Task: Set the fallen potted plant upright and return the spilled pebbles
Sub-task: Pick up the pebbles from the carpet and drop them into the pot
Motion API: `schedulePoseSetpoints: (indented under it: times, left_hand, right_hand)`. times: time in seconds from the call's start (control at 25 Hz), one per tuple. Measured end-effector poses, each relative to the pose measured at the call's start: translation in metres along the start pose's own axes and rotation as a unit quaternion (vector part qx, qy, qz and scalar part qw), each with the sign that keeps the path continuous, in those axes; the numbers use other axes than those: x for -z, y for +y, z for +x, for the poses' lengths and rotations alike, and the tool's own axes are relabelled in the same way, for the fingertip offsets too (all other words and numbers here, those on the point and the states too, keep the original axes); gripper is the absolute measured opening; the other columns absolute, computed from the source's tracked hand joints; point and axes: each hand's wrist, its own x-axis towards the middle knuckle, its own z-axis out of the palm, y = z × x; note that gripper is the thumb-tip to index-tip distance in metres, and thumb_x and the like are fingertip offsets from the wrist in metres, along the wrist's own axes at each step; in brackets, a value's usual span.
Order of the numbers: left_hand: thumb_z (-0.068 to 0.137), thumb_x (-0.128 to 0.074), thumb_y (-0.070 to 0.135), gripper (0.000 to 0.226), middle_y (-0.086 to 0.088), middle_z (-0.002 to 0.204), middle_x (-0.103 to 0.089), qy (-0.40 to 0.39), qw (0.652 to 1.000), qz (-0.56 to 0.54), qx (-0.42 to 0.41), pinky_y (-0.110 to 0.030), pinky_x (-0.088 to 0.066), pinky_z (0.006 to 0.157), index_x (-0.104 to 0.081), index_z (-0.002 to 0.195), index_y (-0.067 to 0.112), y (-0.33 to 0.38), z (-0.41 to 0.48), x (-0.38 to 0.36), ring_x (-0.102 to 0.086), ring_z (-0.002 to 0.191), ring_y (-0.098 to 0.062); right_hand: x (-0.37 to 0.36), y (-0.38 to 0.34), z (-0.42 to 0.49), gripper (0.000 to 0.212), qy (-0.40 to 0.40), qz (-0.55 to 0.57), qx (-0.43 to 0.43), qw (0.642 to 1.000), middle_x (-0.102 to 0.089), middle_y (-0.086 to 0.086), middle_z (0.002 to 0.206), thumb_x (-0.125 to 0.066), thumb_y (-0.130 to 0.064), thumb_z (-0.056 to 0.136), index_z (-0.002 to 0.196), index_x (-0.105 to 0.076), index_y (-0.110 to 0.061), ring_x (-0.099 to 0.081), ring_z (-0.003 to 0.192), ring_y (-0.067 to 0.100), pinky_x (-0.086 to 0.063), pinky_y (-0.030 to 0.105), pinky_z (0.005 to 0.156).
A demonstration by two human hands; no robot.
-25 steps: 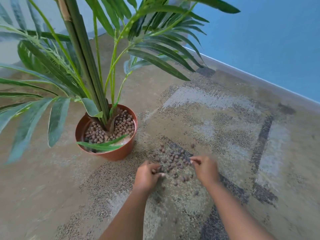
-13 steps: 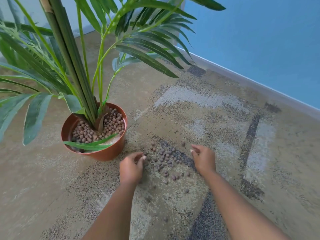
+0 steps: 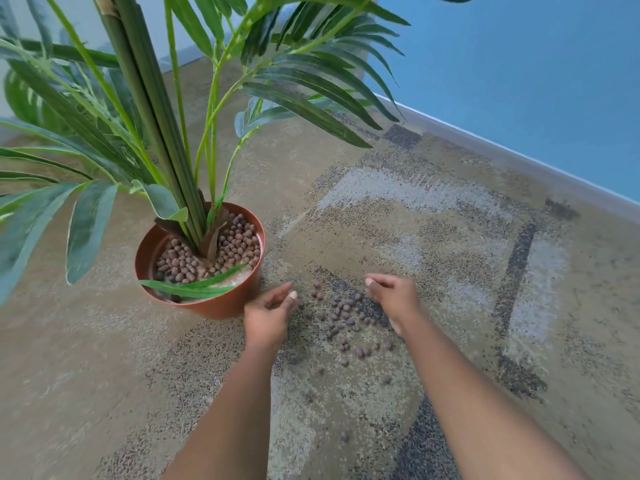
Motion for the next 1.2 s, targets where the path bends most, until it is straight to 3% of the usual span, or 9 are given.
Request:
schedulePoseSetpoints:
  times: [0.08,0.24,0.32,0.44,0.52,0.68,0.8,0.96,1.2]
  left_hand:
    - [0.081,-0.077,0.01,0.024,0.013,0.095,-0.071,-0.012,0.999,0.041,0.002,-0.022,-0.052,0.082,-0.075,0.102,0.022,0.0,0.001,-0.003,-0.068,0.093,-0.005]
    - [0.075,-0.083,0.016,0.017,0.01,0.086,-0.073,-0.048,0.993,0.104,0.031,-0.011,-0.046,0.053,-0.075,0.089,0.022,-0.009,-0.005,-0.01,-0.065,0.069,0.0]
    - [0.069,-0.087,0.016,0.019,0.001,0.077,-0.075,-0.085,0.987,0.116,0.067,-0.019,-0.045,0.041,-0.075,0.085,0.017,-0.015,-0.014,-0.012,-0.062,0.05,-0.005]
    - [0.061,-0.09,0.013,0.03,-0.006,0.08,-0.074,-0.134,0.973,0.171,0.071,-0.02,-0.051,0.05,-0.073,0.085,0.011,-0.026,-0.024,-0.015,-0.066,0.058,-0.011]
    - [0.059,-0.091,0.01,0.033,-0.008,0.083,-0.074,-0.14,0.969,0.193,0.058,-0.021,-0.055,0.058,-0.072,0.086,0.011,-0.03,-0.029,-0.016,-0.07,0.069,-0.016]
    - [0.063,-0.09,0.016,0.026,0.004,0.078,-0.072,-0.117,0.953,0.281,0.012,-0.024,-0.059,0.065,-0.073,0.082,0.021,-0.031,-0.033,-0.023,-0.068,0.07,-0.012]
    - [0.07,-0.087,0.018,0.02,0.005,0.081,-0.073,-0.107,0.945,0.309,-0.009,-0.03,-0.061,0.072,-0.074,0.083,0.023,-0.032,-0.033,-0.027,-0.068,0.072,-0.01]
    - [0.075,-0.083,0.021,0.036,0.001,0.097,-0.075,-0.079,0.937,0.341,0.01,-0.017,-0.051,0.054,-0.074,0.11,0.019,-0.029,-0.03,-0.038,-0.06,0.061,-0.005]
    - [0.084,-0.076,0.028,0.016,0.008,0.08,-0.074,-0.075,0.919,0.384,-0.049,-0.008,-0.034,0.039,-0.079,0.097,0.02,-0.033,-0.03,-0.04,-0.051,0.047,-0.001]
  right_hand:
    - [0.01,0.012,-0.025,0.017,-0.054,0.108,-0.036,0.992,-0.075,0.006,0.103,-0.07,-0.008,0.082,0.098,-0.074,-0.013,-0.069,0.096,0.018,-0.057,0.03,0.086]
    - [0.045,0.057,-0.059,0.006,-0.012,-0.135,-0.008,0.991,-0.076,-0.01,0.077,-0.077,-0.025,0.08,0.085,-0.076,-0.026,-0.067,0.061,0.01,-0.051,0.018,0.056]
    - [0.054,0.073,-0.068,0.01,-0.001,-0.181,0.008,0.984,-0.073,-0.016,0.075,-0.08,-0.022,0.077,0.083,-0.077,-0.029,-0.071,0.07,0.01,-0.052,0.013,0.056]
    - [0.049,0.081,-0.073,0.026,0.002,-0.2,0.051,0.978,-0.07,-0.014,0.088,-0.08,-0.014,0.077,0.1,-0.075,-0.026,-0.068,0.079,0.005,-0.054,0.013,0.068]
    - [0.041,0.081,-0.072,0.032,-0.002,-0.222,0.087,0.971,-0.065,-0.013,0.093,-0.077,-0.011,0.08,0.109,-0.072,-0.023,-0.065,0.076,0.006,-0.052,0.009,0.061]
    - [0.029,0.077,-0.068,0.027,0.01,-0.281,0.143,0.949,-0.064,-0.005,0.098,-0.071,-0.009,0.086,0.112,-0.071,-0.015,-0.061,0.075,0.008,-0.056,0.02,0.075]
    - [0.034,0.073,-0.072,0.025,0.039,-0.281,0.142,0.948,-0.07,0.0,0.107,-0.071,-0.01,0.086,0.111,-0.072,-0.016,-0.067,0.076,0.011,-0.056,0.014,0.069]
    - [0.048,0.082,-0.095,0.025,0.037,-0.278,0.134,0.951,-0.074,-0.003,0.097,-0.076,-0.012,0.081,0.105,-0.074,-0.019,-0.066,0.068,-0.001,-0.052,0.005,0.056]
    - [0.032,0.107,-0.127,0.021,0.012,-0.308,0.197,0.931,-0.068,-0.011,0.097,-0.074,-0.012,0.083,0.102,-0.074,-0.02,-0.065,0.082,0.002,-0.059,0.02,0.078]
